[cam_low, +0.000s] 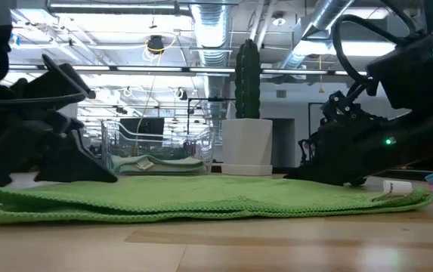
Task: Fold microfiber towels
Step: Fold the green microfiber towel
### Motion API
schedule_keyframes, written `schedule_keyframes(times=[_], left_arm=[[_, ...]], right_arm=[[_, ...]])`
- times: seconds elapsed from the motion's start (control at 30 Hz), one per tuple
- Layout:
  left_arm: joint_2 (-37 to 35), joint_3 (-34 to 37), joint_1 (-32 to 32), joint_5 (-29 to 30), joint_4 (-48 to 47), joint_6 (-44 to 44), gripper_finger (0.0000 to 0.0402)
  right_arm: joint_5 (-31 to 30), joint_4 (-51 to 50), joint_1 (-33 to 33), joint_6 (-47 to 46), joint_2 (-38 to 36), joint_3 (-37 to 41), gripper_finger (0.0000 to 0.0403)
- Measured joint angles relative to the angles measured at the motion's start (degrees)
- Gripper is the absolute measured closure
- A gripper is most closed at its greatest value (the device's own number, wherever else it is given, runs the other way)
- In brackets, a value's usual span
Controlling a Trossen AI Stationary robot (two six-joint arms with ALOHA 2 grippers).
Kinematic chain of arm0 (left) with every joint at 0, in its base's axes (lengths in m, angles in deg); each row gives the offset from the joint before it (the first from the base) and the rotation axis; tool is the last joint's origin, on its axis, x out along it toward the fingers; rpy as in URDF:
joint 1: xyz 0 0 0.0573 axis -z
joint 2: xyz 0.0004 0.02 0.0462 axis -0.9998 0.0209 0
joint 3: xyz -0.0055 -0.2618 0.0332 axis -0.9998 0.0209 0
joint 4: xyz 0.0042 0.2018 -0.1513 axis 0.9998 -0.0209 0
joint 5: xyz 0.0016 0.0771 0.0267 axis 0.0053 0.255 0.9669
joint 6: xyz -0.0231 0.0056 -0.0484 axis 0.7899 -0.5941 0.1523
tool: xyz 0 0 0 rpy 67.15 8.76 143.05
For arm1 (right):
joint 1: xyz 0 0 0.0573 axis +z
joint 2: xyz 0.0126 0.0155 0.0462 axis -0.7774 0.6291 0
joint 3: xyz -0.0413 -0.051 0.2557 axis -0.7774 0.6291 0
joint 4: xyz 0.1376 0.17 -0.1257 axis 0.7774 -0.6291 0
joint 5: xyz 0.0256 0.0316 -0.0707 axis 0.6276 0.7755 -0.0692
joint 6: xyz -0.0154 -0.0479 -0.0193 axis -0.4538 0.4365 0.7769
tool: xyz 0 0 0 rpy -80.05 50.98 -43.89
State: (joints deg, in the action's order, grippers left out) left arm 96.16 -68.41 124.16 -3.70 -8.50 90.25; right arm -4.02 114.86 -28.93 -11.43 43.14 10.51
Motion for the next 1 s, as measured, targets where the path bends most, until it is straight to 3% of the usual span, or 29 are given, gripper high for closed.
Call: schedule_keyframes(times=[0.37, 0.5, 0.63, 0.8, 1.0], left_arm=[[1.75, -0.07, -0.55, 1.0, -0.46, -4.08, 0.0401], [1.77, -0.37, -2.12, 0.76, -0.25, -5.19, 0.0401], [0.41, -1.62, -3.97, -1.07, -0.62, -10.2, 0.0401], [-4.71, -1.58, -7.21, -1.7, -6.38, -19.29, 0.0401], [-9.18, -1.55, -10.65, -5.95, -12.98, -19.76, 0.0401]], right_arm=[[-2.64, -10.5, 0.47, -1.39, -12.56, 2.69, 0.0391], [-5.49, -13.04, 0.76, 1.01, -17.99, 2.72, 0.0378], [-4.2, -12.51, 1.16, 4.06, -21.74, 2.54, 0.0375], [-3.59, -12.43, 1.33, 5.84, -19.33, 2.45, 0.0389], [-2.86, -7.39, 0.25, 0.88, -7.92, 1.0, 0.038]])
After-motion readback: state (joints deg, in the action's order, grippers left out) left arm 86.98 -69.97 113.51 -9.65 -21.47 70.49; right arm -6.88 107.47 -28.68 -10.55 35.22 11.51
